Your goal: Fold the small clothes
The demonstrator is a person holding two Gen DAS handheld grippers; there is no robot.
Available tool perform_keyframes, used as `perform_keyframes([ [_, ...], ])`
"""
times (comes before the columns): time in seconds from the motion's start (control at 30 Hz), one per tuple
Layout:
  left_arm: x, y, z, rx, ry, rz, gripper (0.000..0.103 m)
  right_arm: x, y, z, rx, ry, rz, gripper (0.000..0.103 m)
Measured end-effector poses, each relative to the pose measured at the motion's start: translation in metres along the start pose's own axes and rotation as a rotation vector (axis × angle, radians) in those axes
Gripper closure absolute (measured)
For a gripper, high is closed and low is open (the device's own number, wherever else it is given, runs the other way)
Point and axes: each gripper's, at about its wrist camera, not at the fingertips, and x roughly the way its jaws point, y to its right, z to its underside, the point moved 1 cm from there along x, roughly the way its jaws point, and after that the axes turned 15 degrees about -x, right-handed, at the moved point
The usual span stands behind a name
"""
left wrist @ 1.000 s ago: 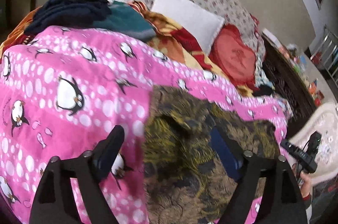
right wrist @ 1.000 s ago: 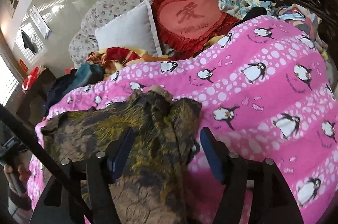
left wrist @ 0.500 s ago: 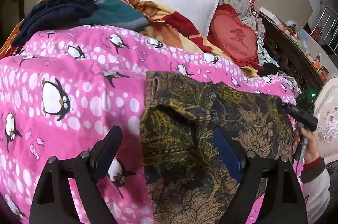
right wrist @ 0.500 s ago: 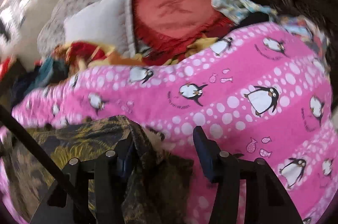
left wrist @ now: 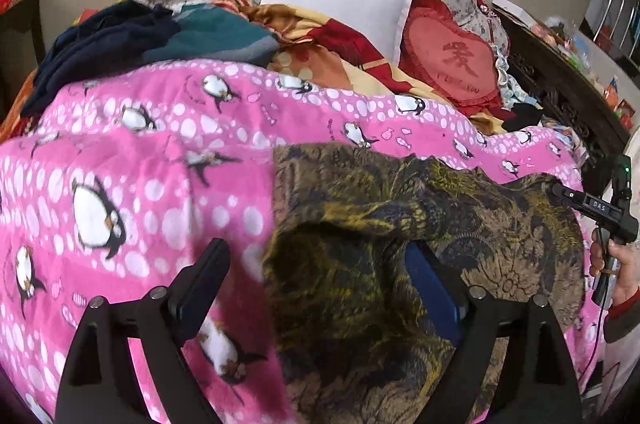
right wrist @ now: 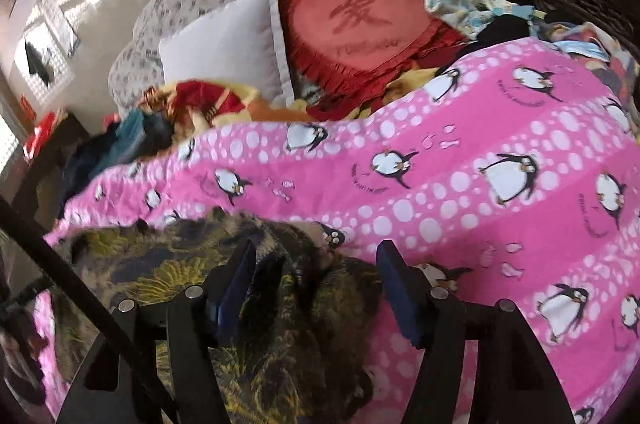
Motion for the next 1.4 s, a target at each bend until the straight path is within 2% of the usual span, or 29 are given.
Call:
perform_keyframes([
  [0.03,0.000,0.004,-0.001,0.011,0.006,0.001,0.014,0.005,-0.002,-0.001,0.000,0.001,-0.011,0.058],
  [0.07,0.000,0.007,-0.003,0.019,0.010,0.006,0.017,0.009,-0.003,-0.002,0.000,-0.001,-0.027,0.086],
  [0.13,-0.002,0.015,-0.009,0.035,0.014,0.026,0.051,0.009,-0.004,-0.004,-0.001,0.019,-0.018,0.090],
  [0.17,-0.002,0.017,-0.012,0.042,0.010,0.008,0.075,0.005,-0.005,-0.004,-0.006,0.034,-0.018,0.091],
  [0.2,0.000,0.020,-0.017,0.048,0.011,-0.017,0.090,0.000,-0.005,-0.005,-0.008,0.053,-0.019,0.092],
  [0.27,0.003,0.025,-0.029,0.040,0.008,-0.007,0.098,-0.015,-0.002,-0.010,0.001,0.097,-0.025,0.093],
  [0.4,0.012,0.038,-0.047,0.049,0.021,-0.013,0.098,-0.036,0.004,-0.018,0.012,0.144,-0.028,0.093],
  [0.53,0.036,0.042,-0.059,0.040,0.022,-0.068,0.098,-0.026,0.011,-0.020,0.041,0.112,0.029,0.093],
  [0.6,0.046,0.033,-0.060,-0.014,-0.007,-0.068,0.098,-0.013,0.013,-0.019,0.037,0.074,0.061,0.093],
  [0.63,0.050,0.027,-0.059,-0.035,-0.028,-0.069,0.098,-0.003,0.014,-0.018,0.019,0.033,0.086,0.090],
  [0.67,0.050,0.024,-0.057,-0.040,-0.034,-0.070,0.096,0.003,0.017,-0.015,0.015,0.006,0.112,0.077],
  [0.7,0.048,0.019,-0.054,-0.045,-0.038,-0.065,0.095,0.006,0.022,-0.011,0.017,-0.009,0.136,0.069],
  [0.73,0.043,0.015,-0.052,-0.044,-0.041,-0.055,0.092,0.004,0.028,-0.008,0.027,-0.010,0.151,0.058],
  [0.8,0.032,0.010,-0.046,-0.036,-0.040,-0.042,0.069,-0.006,0.043,-0.002,0.083,0.016,0.119,0.054],
  [0.83,0.024,0.007,-0.043,-0.043,-0.037,-0.027,0.065,-0.012,0.047,-0.001,0.099,0.026,0.114,0.050],
  [0.9,0.007,0.001,-0.034,-0.057,-0.027,-0.009,0.045,-0.024,0.051,0.000,0.106,0.044,0.124,0.047],
  [1.0,-0.013,-0.003,-0.018,-0.052,-0.019,0.014,0.042,-0.037,0.053,-0.004,0.135,0.078,0.070,0.043],
  [1.07,-0.020,-0.004,-0.008,-0.047,-0.035,0.030,0.041,-0.036,0.058,-0.006,0.209,0.097,-0.033,0.042],
  [1.1,-0.025,-0.005,-0.001,-0.042,-0.044,0.034,0.041,-0.030,0.063,-0.008,0.254,0.080,-0.149,0.041],
  [1.13,-0.027,-0.005,0.004,-0.038,-0.047,0.034,0.041,-0.026,0.064,-0.008,0.278,0.065,-0.180,0.042],
  [1.23,-0.035,-0.008,0.026,-0.013,-0.072,0.047,0.040,-0.034,0.058,-0.006,0.223,0.065,-0.050,0.041],
  [1.33,-0.035,-0.014,0.044,-0.011,-0.100,0.049,0.034,-0.040,0.059,0.000,0.236,0.080,-0.020,0.040],
  [1.4,-0.032,-0.017,0.053,-0.012,-0.120,0.045,0.034,-0.043,0.065,-0.002,0.260,0.104,-0.004,0.030],
])
